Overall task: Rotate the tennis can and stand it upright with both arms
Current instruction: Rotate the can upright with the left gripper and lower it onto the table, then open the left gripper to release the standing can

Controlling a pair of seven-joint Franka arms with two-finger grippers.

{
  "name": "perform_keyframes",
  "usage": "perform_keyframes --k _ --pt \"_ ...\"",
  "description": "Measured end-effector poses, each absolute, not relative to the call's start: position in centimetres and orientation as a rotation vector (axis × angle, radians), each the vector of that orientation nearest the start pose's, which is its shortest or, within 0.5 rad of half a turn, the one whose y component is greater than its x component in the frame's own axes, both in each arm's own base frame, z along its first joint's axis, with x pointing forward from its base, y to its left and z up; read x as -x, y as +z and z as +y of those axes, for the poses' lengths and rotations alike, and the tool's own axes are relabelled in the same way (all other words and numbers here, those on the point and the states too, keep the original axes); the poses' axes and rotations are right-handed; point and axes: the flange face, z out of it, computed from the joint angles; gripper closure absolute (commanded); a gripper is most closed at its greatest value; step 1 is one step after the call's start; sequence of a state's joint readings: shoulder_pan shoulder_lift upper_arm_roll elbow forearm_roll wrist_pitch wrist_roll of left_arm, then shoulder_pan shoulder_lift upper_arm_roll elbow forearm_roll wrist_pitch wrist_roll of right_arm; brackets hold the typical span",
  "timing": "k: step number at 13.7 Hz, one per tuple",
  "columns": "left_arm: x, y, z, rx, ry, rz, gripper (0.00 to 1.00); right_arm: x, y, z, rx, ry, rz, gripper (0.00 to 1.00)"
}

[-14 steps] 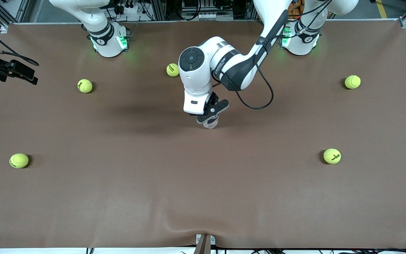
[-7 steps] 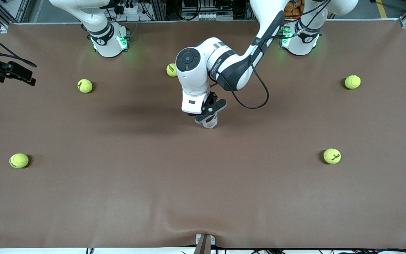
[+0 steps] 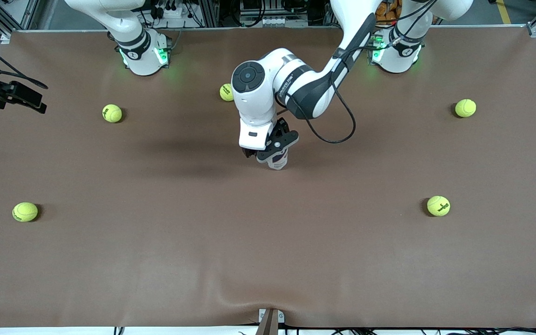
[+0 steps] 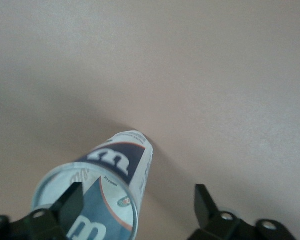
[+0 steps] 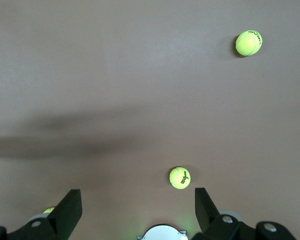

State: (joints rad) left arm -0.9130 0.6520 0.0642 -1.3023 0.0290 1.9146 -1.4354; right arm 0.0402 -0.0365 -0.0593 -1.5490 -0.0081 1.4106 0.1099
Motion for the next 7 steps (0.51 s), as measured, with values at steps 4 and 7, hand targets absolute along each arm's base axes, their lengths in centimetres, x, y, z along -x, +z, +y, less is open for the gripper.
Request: perform_keyframes --k 4,7 --pt "-48.5 38.5 -53.7 2.945 -0.065 -0.896 0.00 -52.6 64.2 -1.4 3.141 0.155 0.211 0.00" --pt "-50.3 42.3 -49.6 2.905 0.025 -0.945 0.00 -52.6 64.2 -1.3 3.141 0.153 0.208 0.00"
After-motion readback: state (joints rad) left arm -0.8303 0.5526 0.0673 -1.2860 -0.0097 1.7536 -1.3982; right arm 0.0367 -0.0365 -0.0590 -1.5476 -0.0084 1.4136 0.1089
